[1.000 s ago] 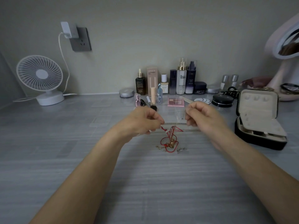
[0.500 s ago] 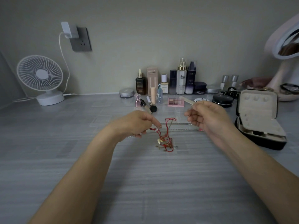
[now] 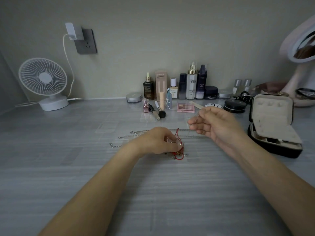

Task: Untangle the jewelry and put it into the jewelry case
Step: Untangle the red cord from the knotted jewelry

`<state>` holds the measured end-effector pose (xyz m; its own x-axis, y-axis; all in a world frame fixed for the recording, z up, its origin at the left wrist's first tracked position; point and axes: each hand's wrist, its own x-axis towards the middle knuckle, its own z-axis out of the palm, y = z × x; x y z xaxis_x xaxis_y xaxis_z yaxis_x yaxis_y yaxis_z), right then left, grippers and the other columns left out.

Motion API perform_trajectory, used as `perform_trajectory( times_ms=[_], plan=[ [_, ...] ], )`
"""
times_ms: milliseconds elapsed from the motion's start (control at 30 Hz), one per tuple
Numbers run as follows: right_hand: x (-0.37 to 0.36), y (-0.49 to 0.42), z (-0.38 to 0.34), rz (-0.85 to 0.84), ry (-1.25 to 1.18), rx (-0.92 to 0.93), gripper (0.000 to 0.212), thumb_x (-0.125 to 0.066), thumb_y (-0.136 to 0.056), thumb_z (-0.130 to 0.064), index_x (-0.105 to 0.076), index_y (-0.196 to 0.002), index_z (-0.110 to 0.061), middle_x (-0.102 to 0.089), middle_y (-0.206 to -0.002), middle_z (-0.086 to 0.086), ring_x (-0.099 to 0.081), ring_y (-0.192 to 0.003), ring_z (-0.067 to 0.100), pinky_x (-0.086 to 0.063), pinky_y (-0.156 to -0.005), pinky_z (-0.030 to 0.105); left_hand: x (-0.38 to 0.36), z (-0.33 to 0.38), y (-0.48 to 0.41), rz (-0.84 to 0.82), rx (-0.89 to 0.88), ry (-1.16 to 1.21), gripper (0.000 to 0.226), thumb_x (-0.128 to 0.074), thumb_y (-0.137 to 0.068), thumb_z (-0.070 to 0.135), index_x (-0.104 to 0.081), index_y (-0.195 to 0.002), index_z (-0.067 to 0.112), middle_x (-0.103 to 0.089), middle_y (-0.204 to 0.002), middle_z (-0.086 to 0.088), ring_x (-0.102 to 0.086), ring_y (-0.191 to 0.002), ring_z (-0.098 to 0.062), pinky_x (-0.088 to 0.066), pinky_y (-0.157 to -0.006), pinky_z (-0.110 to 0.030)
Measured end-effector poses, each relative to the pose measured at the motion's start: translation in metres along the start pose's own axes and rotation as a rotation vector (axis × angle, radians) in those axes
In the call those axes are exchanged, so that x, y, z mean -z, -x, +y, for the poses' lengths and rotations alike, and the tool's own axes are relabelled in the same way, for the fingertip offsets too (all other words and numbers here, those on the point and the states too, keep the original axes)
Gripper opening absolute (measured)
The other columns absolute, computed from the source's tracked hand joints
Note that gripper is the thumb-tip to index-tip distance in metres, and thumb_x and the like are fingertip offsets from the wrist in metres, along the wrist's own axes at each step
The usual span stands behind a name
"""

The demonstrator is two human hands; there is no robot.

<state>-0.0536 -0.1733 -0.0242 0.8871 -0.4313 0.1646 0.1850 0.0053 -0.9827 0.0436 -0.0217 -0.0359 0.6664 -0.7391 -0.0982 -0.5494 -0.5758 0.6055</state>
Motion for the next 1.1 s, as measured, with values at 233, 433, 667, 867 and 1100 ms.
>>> perform_trajectory(
  times_ms=[233, 433, 667, 867, 1100],
  plan=[
    [0.0, 0.001, 0.0, -0.021, 0.029, 0.017, 0.016, -0.05, -0.093, -0.015, -0.056, -0.078, -0.014, -0.071, -0.068, 0.003, -0.064, -0.057, 0.011, -0.047, -0.057, 0.022, -0.013, -0.002, -0.003, 0.06, -0.109, -0.056, 0.02, -0.072, -0.079, 0.027, -0.064, -0.096, 0.02, -0.053, -0.078, 0.013, -0.052, -0.074, -0.009, -0.041, -0.063, -0.016],
    [0.004, -0.005, 0.014, 0.072, 0.619, 0.118, 0.019, -0.06, -0.082, -0.009, -0.061, -0.066, -0.019, -0.063, -0.051, -0.006, -0.054, -0.047, 0.002, -0.044, -0.056, 0.023, 0.004, -0.002, -0.002, 0.089, -0.051, 0.036, 0.013, -0.057, -0.091, 0.023, -0.065, -0.093, 0.014, -0.061, -0.086, 0.002, -0.055, -0.077, -0.01, -0.044, -0.066, -0.019],
    [0.004, 0.0, 0.02, -0.147, 1.112, 0.116, 0.018, -0.074, -0.074, -0.024, -0.059, -0.065, -0.029, -0.058, -0.065, -0.014, -0.056, -0.066, 0.006, -0.046, -0.063, 0.022, 0.009, -0.005, -0.002, 0.028, 0.044, 0.228, 0.02, -0.05, -0.095, 0.024, -0.06, -0.096, 0.007, -0.063, -0.085, -0.001, -0.057, -0.071, -0.005, -0.042, -0.062, -0.019],
    [-0.004, 0.003, 0.024, -0.371, 1.161, 0.134, 0.01, -0.074, -0.075, -0.034, -0.072, -0.083, -0.028, -0.065, -0.081, -0.012, -0.053, -0.073, 0.003, -0.049, -0.078, 0.029, 0.012, -0.006, -0.001, 0.037, 0.076, 0.245, 0.019, -0.048, -0.096, 0.024, -0.058, -0.08, 0.019, -0.064, -0.077, 0.005, -0.058, -0.069, -0.004, -0.041, -0.06, -0.02],
    [-0.001, 0.001, 0.025, -0.369, 1.19, 0.238, 0.008, -0.057, -0.088, -0.025, -0.056, -0.081, -0.027, -0.054, -0.078, -0.016, -0.054, -0.075, 0.005, -0.047, -0.076, 0.025, 0.019, -0.006, 0.003, 0.065, 0.121, 0.187, 0.025, -0.043, -0.097, 0.028, -0.06, -0.08, 0.021, -0.054, -0.067, 0.004, -0.049, -0.062, -0.007, -0.038, -0.055, -0.02]
  ],
)
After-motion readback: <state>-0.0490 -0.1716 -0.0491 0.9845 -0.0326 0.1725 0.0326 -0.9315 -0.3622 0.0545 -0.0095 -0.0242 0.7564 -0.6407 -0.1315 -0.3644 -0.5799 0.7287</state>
